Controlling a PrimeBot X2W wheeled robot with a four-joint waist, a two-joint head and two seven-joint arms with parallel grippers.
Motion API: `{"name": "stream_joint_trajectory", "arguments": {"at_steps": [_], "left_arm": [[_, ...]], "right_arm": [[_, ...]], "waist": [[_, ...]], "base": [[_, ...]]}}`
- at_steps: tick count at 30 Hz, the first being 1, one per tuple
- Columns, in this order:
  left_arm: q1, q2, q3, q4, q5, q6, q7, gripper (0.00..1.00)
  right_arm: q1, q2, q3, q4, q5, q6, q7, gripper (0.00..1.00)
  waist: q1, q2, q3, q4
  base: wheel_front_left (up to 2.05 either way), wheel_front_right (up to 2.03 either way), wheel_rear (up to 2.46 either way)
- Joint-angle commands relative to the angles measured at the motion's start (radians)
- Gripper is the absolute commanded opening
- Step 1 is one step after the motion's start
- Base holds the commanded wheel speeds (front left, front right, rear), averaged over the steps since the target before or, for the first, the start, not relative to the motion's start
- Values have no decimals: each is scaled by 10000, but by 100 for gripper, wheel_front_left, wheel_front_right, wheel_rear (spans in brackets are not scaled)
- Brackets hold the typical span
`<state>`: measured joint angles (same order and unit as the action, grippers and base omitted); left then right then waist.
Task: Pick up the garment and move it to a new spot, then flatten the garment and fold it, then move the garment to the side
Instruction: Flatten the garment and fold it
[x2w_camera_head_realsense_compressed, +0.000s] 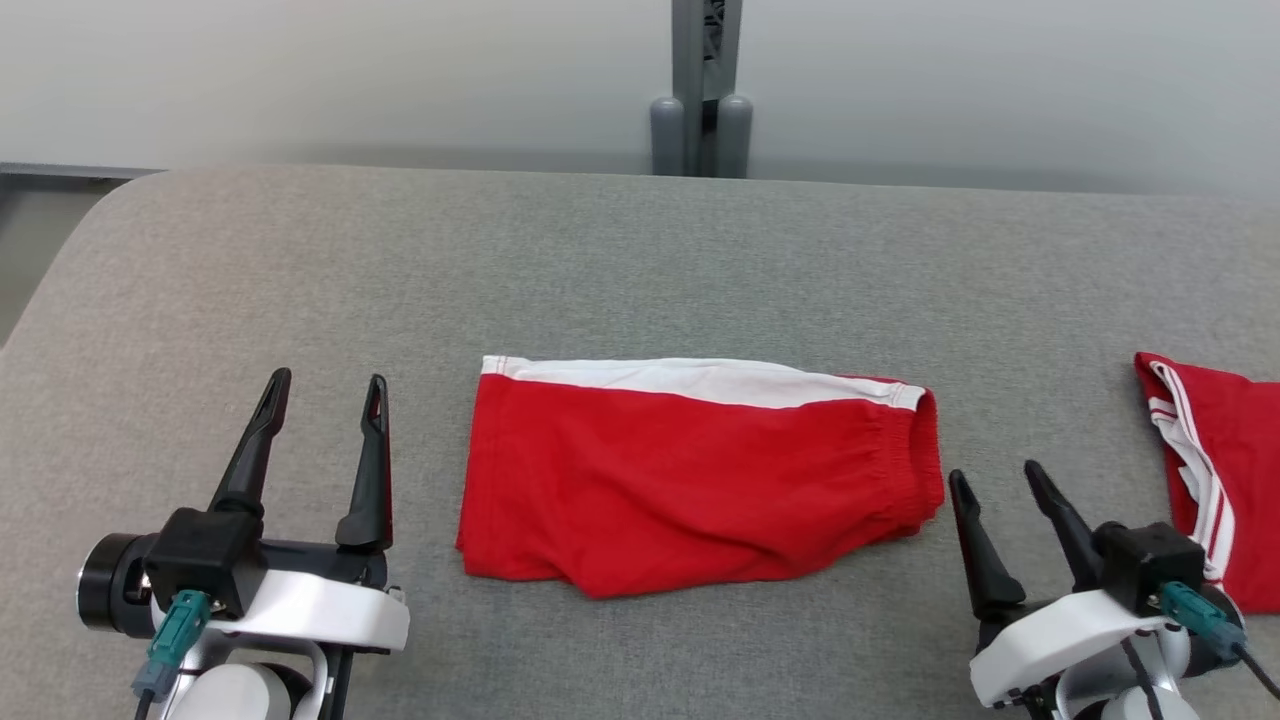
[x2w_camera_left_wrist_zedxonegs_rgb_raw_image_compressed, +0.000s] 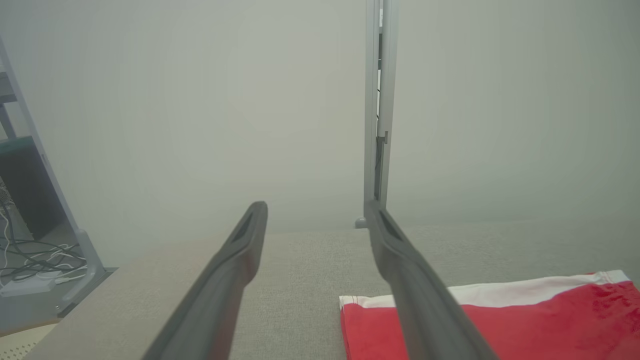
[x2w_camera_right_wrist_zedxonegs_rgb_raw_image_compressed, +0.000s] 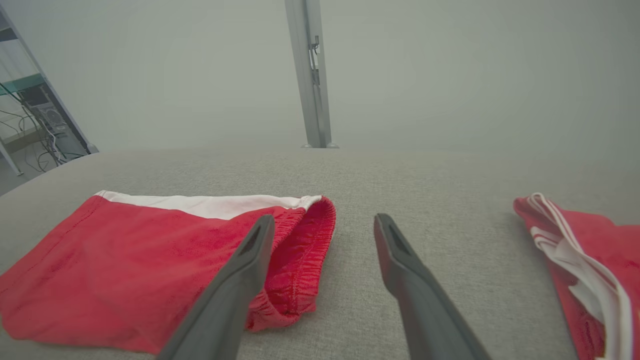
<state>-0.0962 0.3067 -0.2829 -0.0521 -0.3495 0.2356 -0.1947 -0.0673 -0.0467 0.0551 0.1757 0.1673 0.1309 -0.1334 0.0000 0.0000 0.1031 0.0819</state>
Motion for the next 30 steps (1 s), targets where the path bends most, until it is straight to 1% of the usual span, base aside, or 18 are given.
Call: {"name": "stream_joint_trajectory", "arguments": {"at_steps": [1, 6, 10, 13, 18, 22, 23, 24, 25, 27, 30], "left_arm": [[-218, 4, -46, 57, 72, -49, -77, 100], [-458, -139, -160, 252, 2, -160, -177, 100], [-611, -169, -178, 467, -21, -230, -275, 100], [-622, -191, -203, 604, -9, -247, -342, 100], [-705, -180, -241, 730, -46, -308, -388, 100], [-796, -171, -265, 822, -87, -338, -395, 100], [-808, -170, -267, 845, -92, -334, -403, 100], [-822, -169, -274, 865, -98, -340, -408, 100], [-818, -158, -264, 875, -104, -341, -418, 100], [-788, -147, -243, 905, -102, -312, -434, 100], [-761, -130, -164, 911, -138, -257, -439, 100]], "right_arm": [[-228, -75, 76, 416, 130, 1, -101, 100], [-883, -72, 477, 2265, 448, 1, -304, 100], [-1400, -85, 607, 3647, 674, 0, -498, 100], [-1793, -82, 477, 4895, 746, 0, -653, 100], [-2144, -85, 612, 5897, 1222, 0, -858, 100], [-2318, -53, 1301, 6625, 2026, 0, -540, 100], [-2354, -23, 1517, 6713, 2206, 3, -507, 56], [-2391, 1, 1735, 6790, 2497, 7, -453, 10], [-2430, 15, 1909, 6866, 2598, 10, -446, 0], [-2512, -16, 2084, 6856, 2816, 10, -675, 0], [-2645, -47, 1926, 6804, 2905, 7, -1008, 0]], "waist": [[0, 0, 142, 407], [0, 0, 258, 882], [0, 0, 313, 1028], [0, 0, 317, 1100], [0, 0, 288, 1063], [0, 0, 278, 1011], [0, 0, 273, 997], [0, 0, 270, 989], [0, 0, 266, 977], [0, 0, 257, 941], [0, 0, 213, 845]], "base": [[0, 0, 0], [0, 0, 0], [0, 0, 0], [0, 0, 0], [0, 0, 0], [0, 0, 0], [0, 0, 0], [0, 0, 0], [0, 0, 0], [0, 0, 0], [0, 0, 0]]}}
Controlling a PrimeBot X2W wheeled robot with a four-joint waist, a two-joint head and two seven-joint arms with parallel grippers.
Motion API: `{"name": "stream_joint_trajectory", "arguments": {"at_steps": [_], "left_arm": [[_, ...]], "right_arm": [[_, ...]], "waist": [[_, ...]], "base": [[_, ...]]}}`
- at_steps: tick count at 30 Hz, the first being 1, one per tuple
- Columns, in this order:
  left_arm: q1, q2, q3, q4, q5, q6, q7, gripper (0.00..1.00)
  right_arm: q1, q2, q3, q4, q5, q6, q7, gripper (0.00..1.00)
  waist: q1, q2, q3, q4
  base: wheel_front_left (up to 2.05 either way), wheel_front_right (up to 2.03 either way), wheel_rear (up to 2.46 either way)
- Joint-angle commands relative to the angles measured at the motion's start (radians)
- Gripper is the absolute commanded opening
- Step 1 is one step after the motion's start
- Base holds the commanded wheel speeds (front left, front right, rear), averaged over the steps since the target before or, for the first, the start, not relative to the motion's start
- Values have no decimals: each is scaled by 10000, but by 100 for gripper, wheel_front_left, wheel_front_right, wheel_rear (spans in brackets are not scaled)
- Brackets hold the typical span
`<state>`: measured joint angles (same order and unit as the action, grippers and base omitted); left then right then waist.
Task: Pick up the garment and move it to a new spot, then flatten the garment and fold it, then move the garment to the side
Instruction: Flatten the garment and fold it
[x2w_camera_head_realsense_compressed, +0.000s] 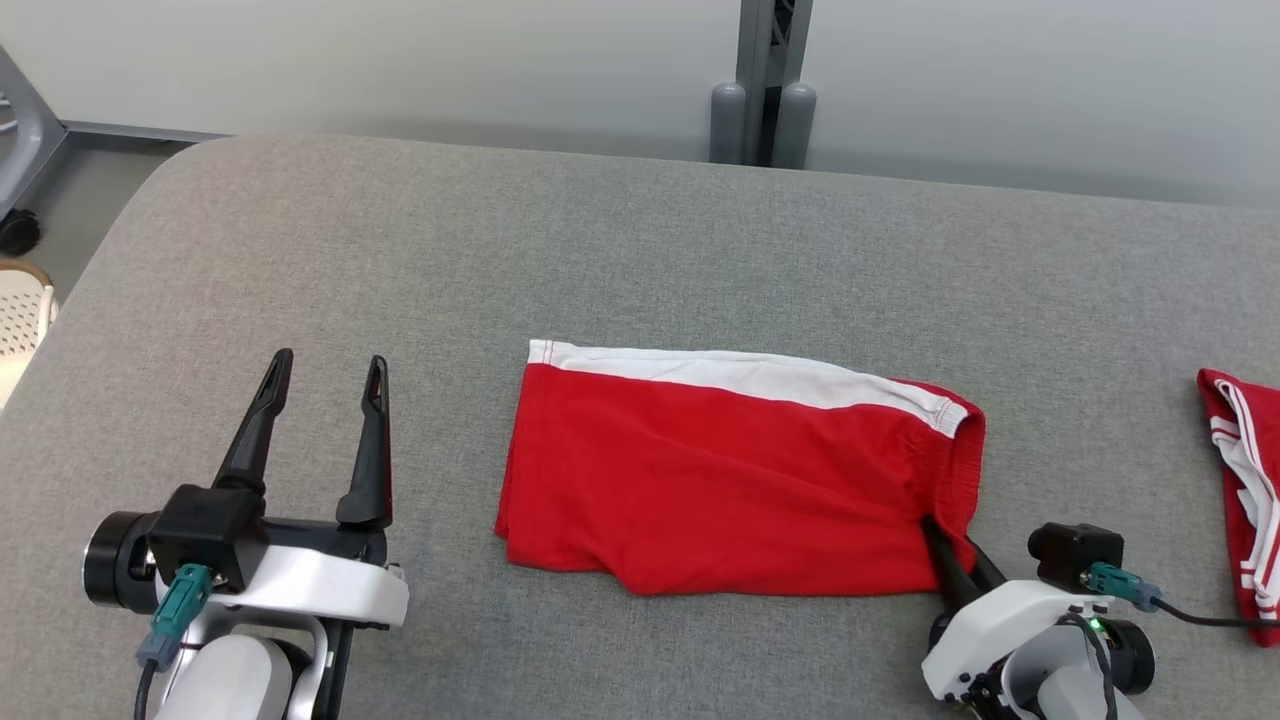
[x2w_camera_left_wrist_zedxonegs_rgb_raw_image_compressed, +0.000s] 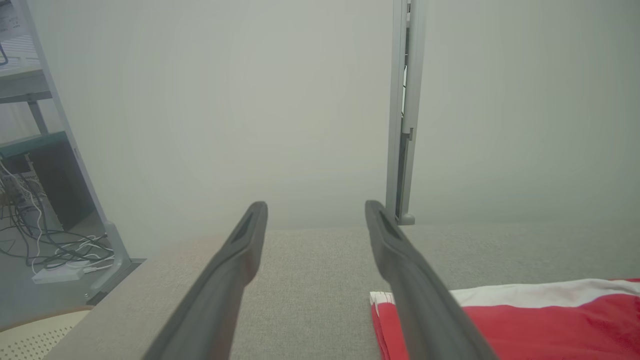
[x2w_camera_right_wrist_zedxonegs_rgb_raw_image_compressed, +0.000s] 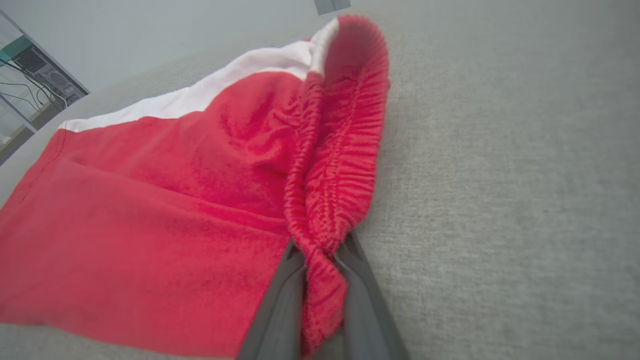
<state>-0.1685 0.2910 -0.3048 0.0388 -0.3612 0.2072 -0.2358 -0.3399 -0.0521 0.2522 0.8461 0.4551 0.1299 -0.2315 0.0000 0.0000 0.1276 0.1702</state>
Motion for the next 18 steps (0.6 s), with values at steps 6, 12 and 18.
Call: {"name": "stream_joint_trajectory", "arguments": {"at_steps": [6, 12, 18], "left_arm": [[66, 21, 54, 6, -66, 60, -79, 100], [29, 21, -8, 3, -59, 91, -71, 100], [-135, 42, -47, -32, -65, 86, -53, 100]], "right_arm": [[583, -485, -860, -200, 19, 6, -285, 0], [1049, -774, -1747, -739, -201, 6, -336, 0], [718, -466, -1421, -2189, -531, 12, -176, 0]], "waist": [[0, 0, -146, -328], [0, 0, -131, -714], [0, 0, -76, -949]], "base": [[0, 0, 0], [0, 0, 0], [0, 0, 0]]}}
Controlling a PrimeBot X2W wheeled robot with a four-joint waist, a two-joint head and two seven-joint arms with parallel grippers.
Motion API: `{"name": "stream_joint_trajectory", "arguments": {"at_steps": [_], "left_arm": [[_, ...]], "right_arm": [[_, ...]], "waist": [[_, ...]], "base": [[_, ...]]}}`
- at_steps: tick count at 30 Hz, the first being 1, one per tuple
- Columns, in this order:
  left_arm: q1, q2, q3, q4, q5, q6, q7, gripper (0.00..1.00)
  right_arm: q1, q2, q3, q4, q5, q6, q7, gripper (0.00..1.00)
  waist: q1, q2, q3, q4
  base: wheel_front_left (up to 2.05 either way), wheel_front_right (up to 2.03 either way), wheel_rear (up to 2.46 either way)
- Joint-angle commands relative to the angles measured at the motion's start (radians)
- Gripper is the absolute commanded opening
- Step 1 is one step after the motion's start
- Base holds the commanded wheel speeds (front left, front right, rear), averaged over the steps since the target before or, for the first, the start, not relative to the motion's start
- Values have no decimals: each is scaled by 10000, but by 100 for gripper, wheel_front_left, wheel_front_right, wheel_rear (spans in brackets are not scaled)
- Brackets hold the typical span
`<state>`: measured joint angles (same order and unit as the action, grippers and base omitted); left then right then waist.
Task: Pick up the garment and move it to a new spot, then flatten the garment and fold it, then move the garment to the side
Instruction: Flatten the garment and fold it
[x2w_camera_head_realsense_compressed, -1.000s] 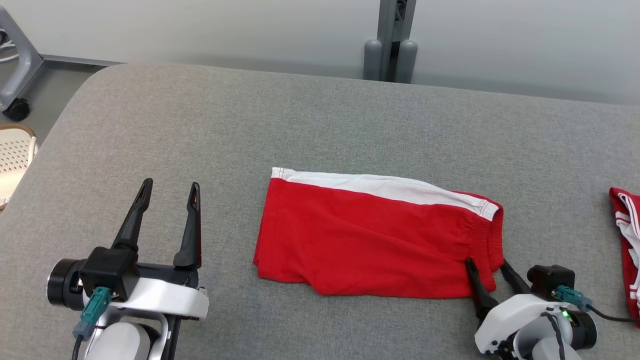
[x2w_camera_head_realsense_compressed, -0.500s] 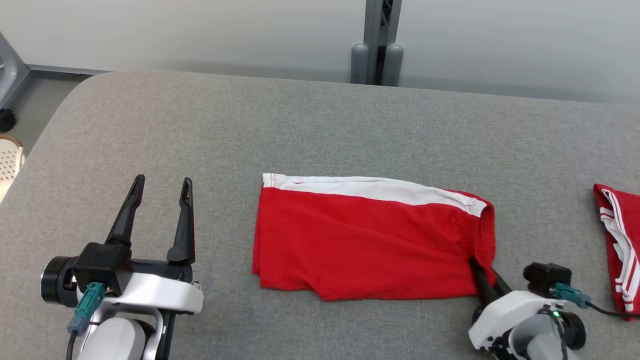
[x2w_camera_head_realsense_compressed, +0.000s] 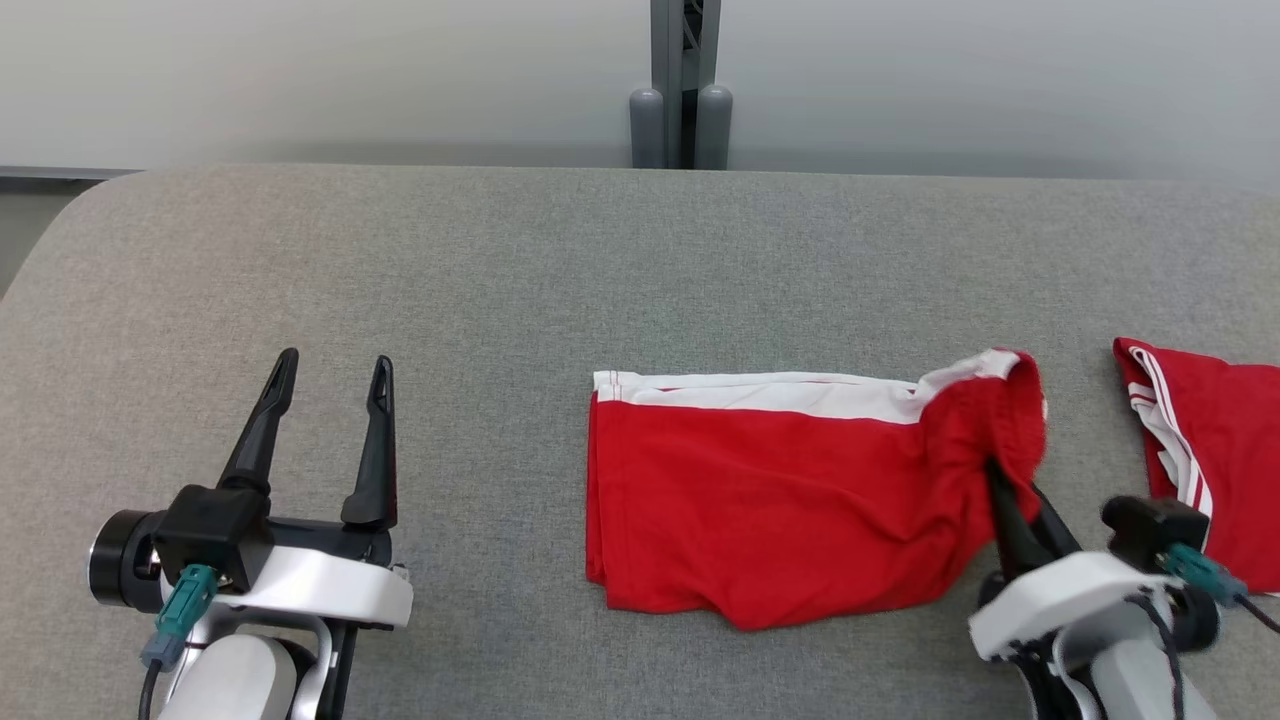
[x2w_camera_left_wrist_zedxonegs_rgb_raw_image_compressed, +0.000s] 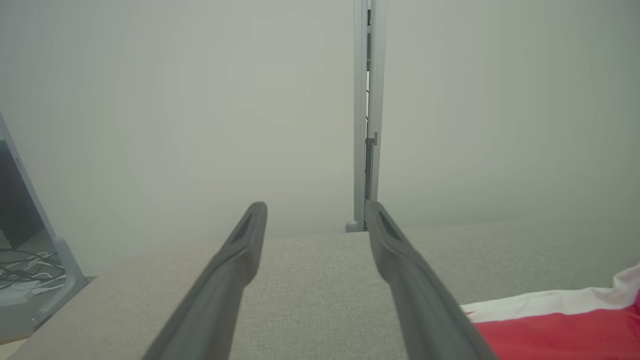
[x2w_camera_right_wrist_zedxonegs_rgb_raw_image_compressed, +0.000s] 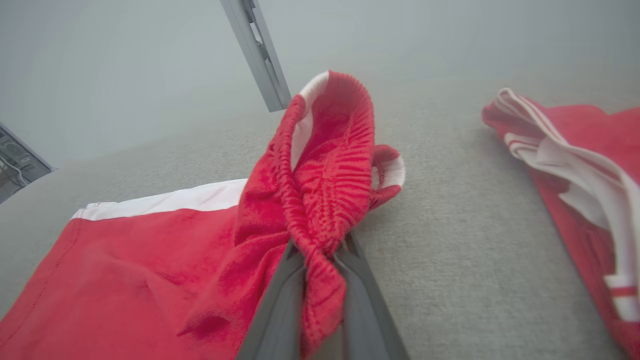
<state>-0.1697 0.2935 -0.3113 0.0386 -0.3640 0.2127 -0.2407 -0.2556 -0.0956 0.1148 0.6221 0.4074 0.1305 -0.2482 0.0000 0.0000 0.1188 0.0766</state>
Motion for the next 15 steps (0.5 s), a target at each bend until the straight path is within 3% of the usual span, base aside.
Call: {"name": "stream_joint_trajectory", "arguments": {"at_steps": [1, 7, 11, 15], "left_arm": [[-145, 24, 13, -27, -39, 31, 5, 100], [-256, -61, -78, 95, -96, -46, -16, 100], [-285, -90, -167, 198, -134, -106, -30, 100], [-378, -185, -302, 332, -187, -191, 25, 100]], "right_arm": [[-174, 45, 151, -349, -99, 7, 95, 0], [-330, 383, 1921, -2404, -142, 5, 1032, 0], [-514, 412, 3038, -2655, 90, 5, 1437, 0], [-911, 413, 3817, -2097, 401, 5, 1366, 0]], "waist": [[0, 0, 19, -30], [0, 0, -15, 130], [0, 0, 5, 385], [0, 0, 76, 735]], "base": [[0, 0, 0], [0, 0, 0], [0, 0, 0], [0, 0, 0]]}}
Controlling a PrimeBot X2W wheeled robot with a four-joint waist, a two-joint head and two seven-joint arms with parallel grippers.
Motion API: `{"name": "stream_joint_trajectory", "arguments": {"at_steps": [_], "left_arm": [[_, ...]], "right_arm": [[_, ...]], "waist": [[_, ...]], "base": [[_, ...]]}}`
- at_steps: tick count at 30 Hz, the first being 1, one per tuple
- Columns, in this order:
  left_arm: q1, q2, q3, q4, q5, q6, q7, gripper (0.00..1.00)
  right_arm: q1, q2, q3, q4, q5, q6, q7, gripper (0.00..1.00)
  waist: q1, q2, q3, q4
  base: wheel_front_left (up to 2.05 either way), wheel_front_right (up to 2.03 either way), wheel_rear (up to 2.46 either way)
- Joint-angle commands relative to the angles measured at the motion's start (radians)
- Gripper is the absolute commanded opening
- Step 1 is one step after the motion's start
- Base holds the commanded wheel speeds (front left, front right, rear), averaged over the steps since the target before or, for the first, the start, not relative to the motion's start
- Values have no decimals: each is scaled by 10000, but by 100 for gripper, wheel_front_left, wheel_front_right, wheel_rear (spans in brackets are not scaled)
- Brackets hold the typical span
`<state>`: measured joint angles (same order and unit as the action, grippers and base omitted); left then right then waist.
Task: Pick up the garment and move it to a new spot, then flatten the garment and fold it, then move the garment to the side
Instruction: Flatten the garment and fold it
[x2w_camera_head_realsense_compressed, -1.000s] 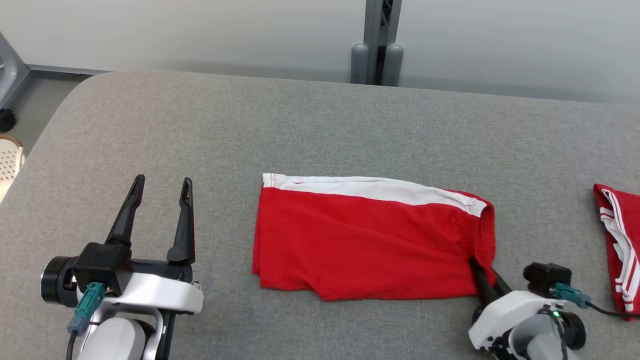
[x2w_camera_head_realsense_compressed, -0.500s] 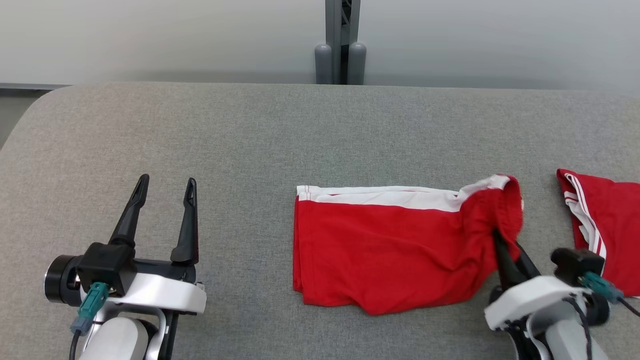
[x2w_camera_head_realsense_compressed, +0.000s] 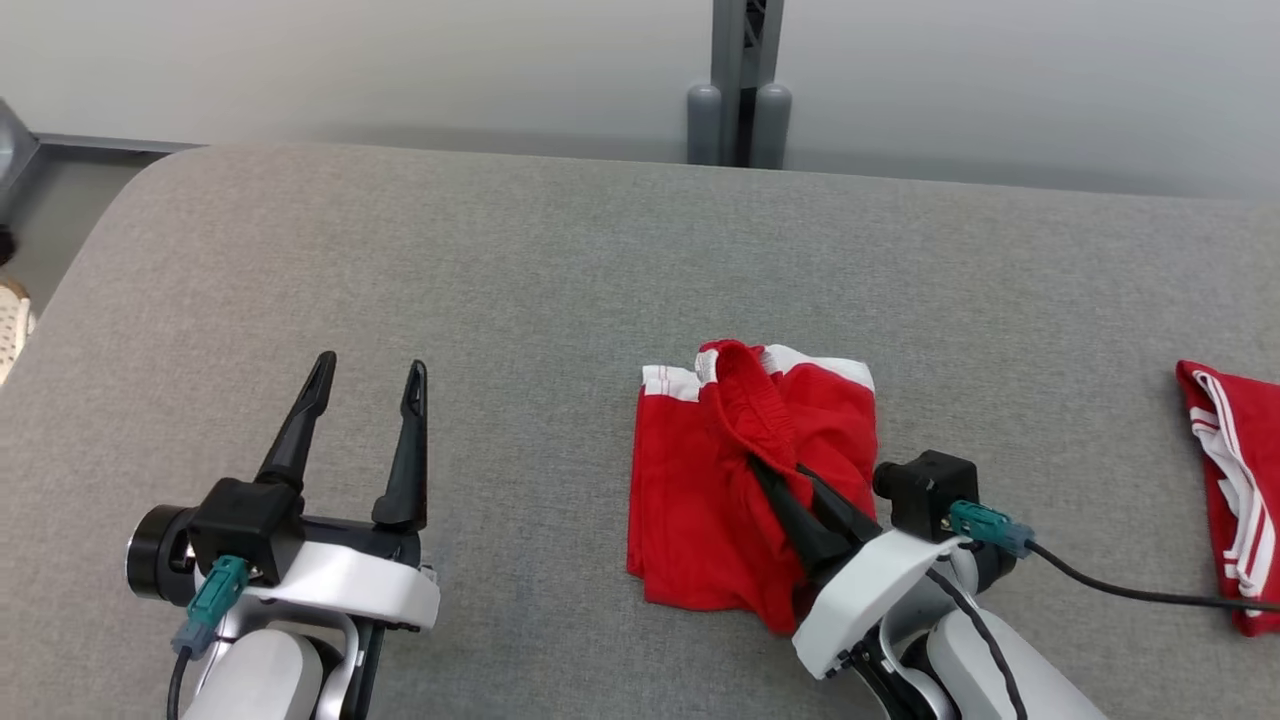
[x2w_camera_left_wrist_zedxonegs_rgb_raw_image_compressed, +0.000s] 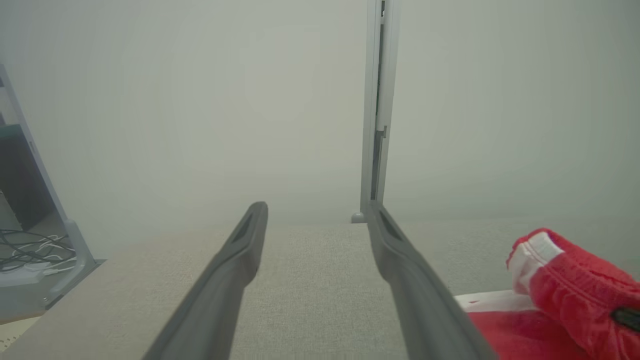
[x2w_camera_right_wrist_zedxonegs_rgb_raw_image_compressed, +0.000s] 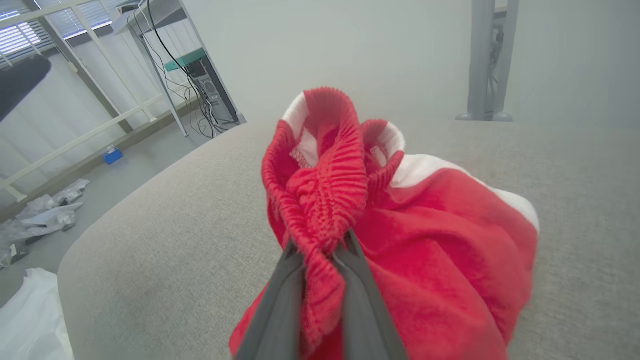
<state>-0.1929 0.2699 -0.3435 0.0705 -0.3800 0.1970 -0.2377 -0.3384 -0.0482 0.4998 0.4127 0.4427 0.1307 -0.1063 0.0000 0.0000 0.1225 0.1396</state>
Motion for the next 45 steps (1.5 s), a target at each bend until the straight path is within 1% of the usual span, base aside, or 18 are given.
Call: {"name": "stream_joint_trajectory", "arguments": {"at_steps": [1, 2, 4, 5, 6, 7, 8, 12, 19, 21, 24, 25, 27, 30, 37, 41, 42, 45], "left_arm": [[-177, 44, -2, 39, -5, -19, -5, 100], [-199, 19, -21, 69, -18, -23, -2, 100], [-284, -45, -89, 132, -19, -52, -1, 100], [-326, -87, -128, 146, -5, -76, -15, 100], [-321, -108, -152, 169, -9, -87, -22, 100], [-308, -132, -180, 204, -11, -104, -31, 100], [-339, -156, -211, 226, -6, -105, -41, 100], [-421, -163, -225, 289, -111, -146, -59, 100], [-480, -152, -200, 332, -107, -106, -97, 100], [-461, -126, -173, 338, -39, -32, -108, 100], [-402, -94, -75, 297, -22, 74, -133, 100], [-402, -94, -75, 297, -22, 74, -133, 100], [-328, -51, -11, 266, 15, 133, -149, 100], [-177, 8, 86, 219, -7, 242, -171, 100], [90, 246, 225, 79, 0, 419, -125, 100], [251, 318, 262, -60, -20, 516, -43, 100], [320, 397, 289, -141, -26, 543, -21, 100], [491, 476, 278, -197, -54, 591, 57, 100]], "right_arm": [[-229, -62, 102, 174, 110, 3, -134, 0], [-357, -62, 237, 384, 230, 3, -193, 0], [-691, -62, 413, 946, 31, 3, -303, 0], [-797, -60, 482, 1191, 181, 3, -394, 0], [-910, -57, 592, 1507, 113, 3, -371, 4], [-1053, -58, 701, 1727, 103, 5, -483, 59], [-1141, -56, 815, 1879, 259, 5, -566, 100], [-1427, -52, 1590, 2217, 597, 3, -745, 100], [-1587, -62, 3045, 1886, 1188, 3, -918, 100], [-1638, -68, 3100, 1687, 1267, 3, -1117, 100], [-1663, -73, 2570, 1486, 1048, 3, -1417, 100], [-1663, -73, 2570, 1486, 1048, 3, -1417, 100], [-1600, -69, 1951, 1234, 751, 3, -1540, 100], [-1278, -69, 712, 785, 41, 3, -1597, 100], [50, -83, -2621, -859, -1860, 3, -1606, 100], [899, -75, -4028, -1906, -2555, 3, -1137, 100], [1334, -69, -4522, -2436, -2843, 3, -832, 100], [1984, -63, -4991, -3143, -3093, 3, -432, 100]], "waist": [[0, 0, 55, 181], [0, 0, 92, 252], [0, 0, 175, 399], [0, 0, 202, 474], [0, 0, 228, 527], [0, 0, 249, 565], [0, 0, 270, 600], [0, 0, 352, 646], [0, 0, 440, 471], [0, 0, 430, 388], [0, 0, 364, 205], [0, 0, 364, 205], [0, 0, 289, 55], [0, 0, 170, -177], [0, 0, -157, -690], [0, 0, -297, -956], [0, 0, -357, -1073], [0, 0, -470, -1171]], "base": [[0, 0, 0], [0, 0, 0], [0, 0, 0], [0, 0, 0], [0, 0, 0], [0, 0, 0], [0, 0, 0], [0, 0, 0], [0, 0, 0], [0, 0, 0], [0, 0, 0], [0, 0, 0], [0, 0, 0], [0, 0, 0], [0, 0, 0], [0, 0, 0], [0, 0, 0], [0, 0, 0]]}}
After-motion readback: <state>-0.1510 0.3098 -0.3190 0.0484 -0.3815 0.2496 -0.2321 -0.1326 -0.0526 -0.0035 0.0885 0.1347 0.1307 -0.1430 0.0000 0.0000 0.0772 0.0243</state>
